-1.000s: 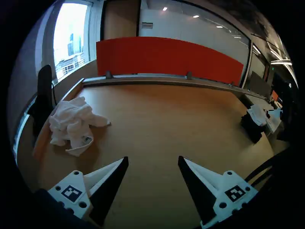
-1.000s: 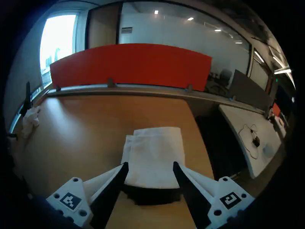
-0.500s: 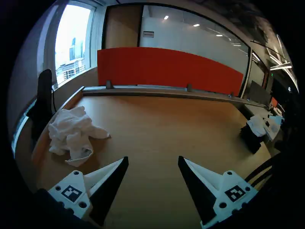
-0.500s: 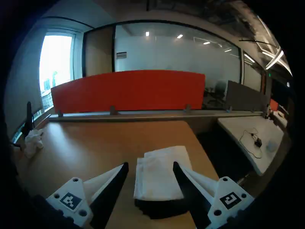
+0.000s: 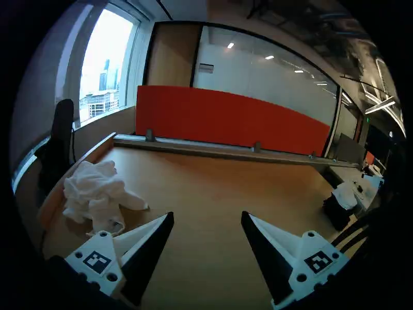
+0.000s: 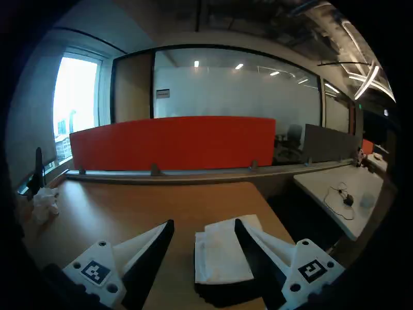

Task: Fold towel

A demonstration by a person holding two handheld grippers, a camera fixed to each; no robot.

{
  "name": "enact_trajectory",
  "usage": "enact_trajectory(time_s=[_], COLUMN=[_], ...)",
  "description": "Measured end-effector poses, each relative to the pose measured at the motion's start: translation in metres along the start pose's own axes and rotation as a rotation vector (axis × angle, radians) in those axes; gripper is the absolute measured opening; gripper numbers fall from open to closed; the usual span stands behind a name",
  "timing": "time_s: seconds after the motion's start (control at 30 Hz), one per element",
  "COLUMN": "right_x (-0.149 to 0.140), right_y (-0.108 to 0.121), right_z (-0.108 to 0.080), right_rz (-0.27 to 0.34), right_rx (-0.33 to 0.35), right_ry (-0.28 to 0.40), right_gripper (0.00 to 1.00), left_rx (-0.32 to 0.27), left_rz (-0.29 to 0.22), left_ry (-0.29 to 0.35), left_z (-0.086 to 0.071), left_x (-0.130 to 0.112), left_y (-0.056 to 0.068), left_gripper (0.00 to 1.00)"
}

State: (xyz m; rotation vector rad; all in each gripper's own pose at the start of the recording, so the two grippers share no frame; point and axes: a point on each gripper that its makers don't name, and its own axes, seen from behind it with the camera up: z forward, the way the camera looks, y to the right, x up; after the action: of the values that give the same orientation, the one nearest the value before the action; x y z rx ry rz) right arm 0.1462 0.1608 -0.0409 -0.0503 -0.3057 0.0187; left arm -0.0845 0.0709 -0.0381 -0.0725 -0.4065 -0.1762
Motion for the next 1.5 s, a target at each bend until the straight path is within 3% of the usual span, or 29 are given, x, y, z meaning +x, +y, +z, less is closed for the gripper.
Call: enact_trajectory(time_s=[0.2, 0.6, 1.03, 1.2, 1.5], right_x=[0.013, 0.032, 0.048, 0.054, 0.063], right_y=[-0.024, -0.085, -0.155, -0.17, -0.188], right_z=[0.001, 0.011, 0.015, 0.016, 0.012], right_rz=[-0.012, 0.011, -0.011, -0.016, -0.031], right_rx=[0.023, 0.069, 0.098, 0.098, 0.093], right_ry=[0.038, 0.091, 0.141, 0.16, 0.171], right_gripper=[0.91, 0.91, 0.91, 0.91, 0.91], left_rx=[0.023, 0.043, 0.058, 0.054, 0.053], left_rz=[0.022, 0.109, 0.12, 0.131, 0.096], left_ry=[0.089, 0.187, 0.276, 0.289, 0.312], left_z=[0.004, 0.013, 0.019, 0.02, 0.019], left_x=[0.029, 0.07, 0.1, 0.104, 0.103], left_y=[-0.006, -0.007, -0.016, -0.016, -0.02], left_gripper=[0.97, 0.97, 0.97, 0.97, 0.97])
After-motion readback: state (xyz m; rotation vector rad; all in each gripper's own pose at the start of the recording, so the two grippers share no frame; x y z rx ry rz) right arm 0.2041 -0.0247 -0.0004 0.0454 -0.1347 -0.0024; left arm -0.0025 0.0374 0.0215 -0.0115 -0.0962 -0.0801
